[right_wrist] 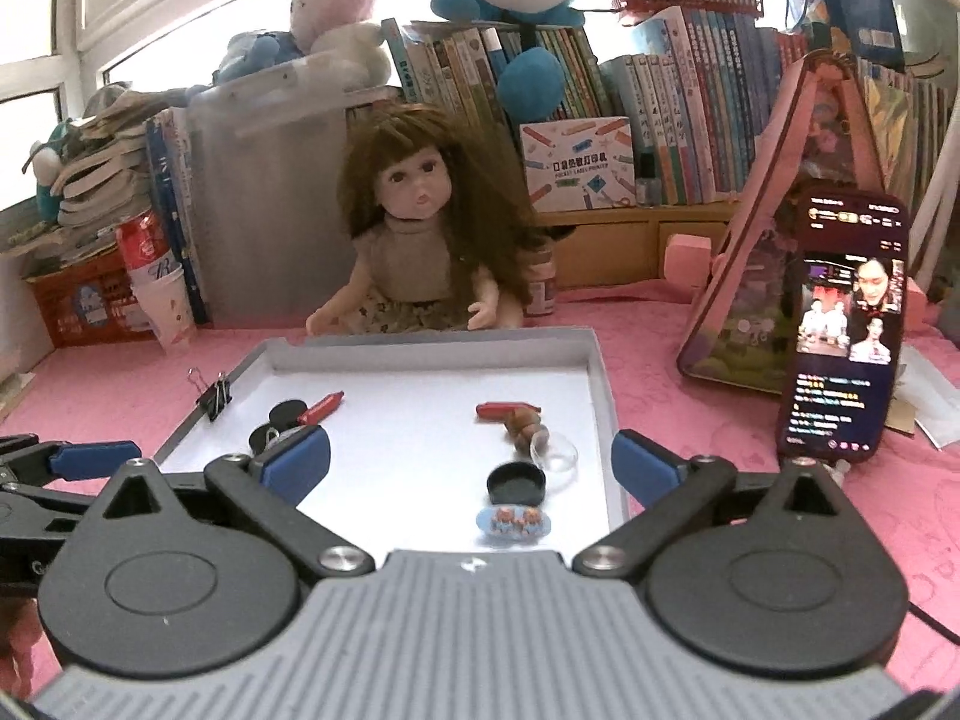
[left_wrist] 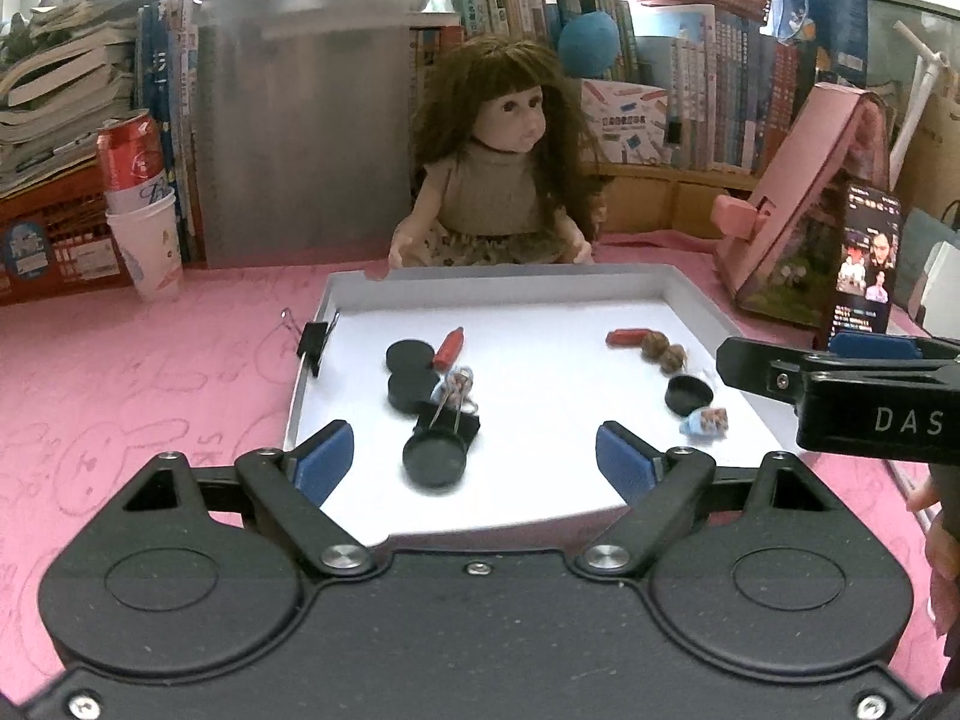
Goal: Organize rigid objects
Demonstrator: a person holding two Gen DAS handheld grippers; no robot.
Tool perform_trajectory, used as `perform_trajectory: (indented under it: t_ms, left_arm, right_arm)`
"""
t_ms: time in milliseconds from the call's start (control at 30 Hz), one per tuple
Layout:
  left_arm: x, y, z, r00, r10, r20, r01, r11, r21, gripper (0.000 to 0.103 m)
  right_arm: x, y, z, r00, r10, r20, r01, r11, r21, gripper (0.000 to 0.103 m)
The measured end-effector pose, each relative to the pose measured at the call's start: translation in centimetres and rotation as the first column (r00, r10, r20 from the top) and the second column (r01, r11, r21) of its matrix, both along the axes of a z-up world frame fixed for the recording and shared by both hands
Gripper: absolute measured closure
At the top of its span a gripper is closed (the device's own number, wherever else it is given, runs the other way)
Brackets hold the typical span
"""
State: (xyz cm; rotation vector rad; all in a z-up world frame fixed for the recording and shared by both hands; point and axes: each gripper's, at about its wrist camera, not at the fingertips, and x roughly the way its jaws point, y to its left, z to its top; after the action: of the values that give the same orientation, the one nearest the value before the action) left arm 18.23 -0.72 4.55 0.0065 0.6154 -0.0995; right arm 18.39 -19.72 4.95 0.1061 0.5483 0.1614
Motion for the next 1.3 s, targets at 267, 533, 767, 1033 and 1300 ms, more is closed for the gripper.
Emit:
perform_trajectory:
  t_ms: [267,533,767,1033,1300]
  left_arm:
    - [-2.2,0.6,-1.0,1.000,0.009,-0.016,-0.009,1.000,-0.006,0.016]
    - [-3.7,1.1,-2.4,0.999,0.036,-0.032,-0.036,0.999,0.011,0.016]
    - [-4.2,1.1,-3.8,0.997,0.053,-0.053,-0.051,0.998,0.040,0.016]
    - [-4.2,1.3,-5.2,0.994,0.084,-0.063,-0.080,0.995,0.061,0.016]
    - [-3.9,1.7,-5.7,0.993,0.099,-0.059,-0.096,0.994,0.044,0.010]
  right_arm:
    - [-2.3,0.0,-1.1,1.000,-0.008,-0.013,0.007,1.000,-0.010,0.000]
    - [-3.9,0.3,-2.8,0.999,-0.015,-0.038,0.013,0.999,-0.042,0.000]
    - [-4.3,0.4,-4.3,0.996,-0.033,-0.082,0.030,0.998,-0.048,0.000]
    - [-4.0,0.9,-5.8,0.991,-0.057,-0.125,0.046,0.995,-0.089,0.000]
    - [-3.5,0.6,-6.2,0.983,-0.075,-0.166,0.061,0.994,-0.090,0.000]
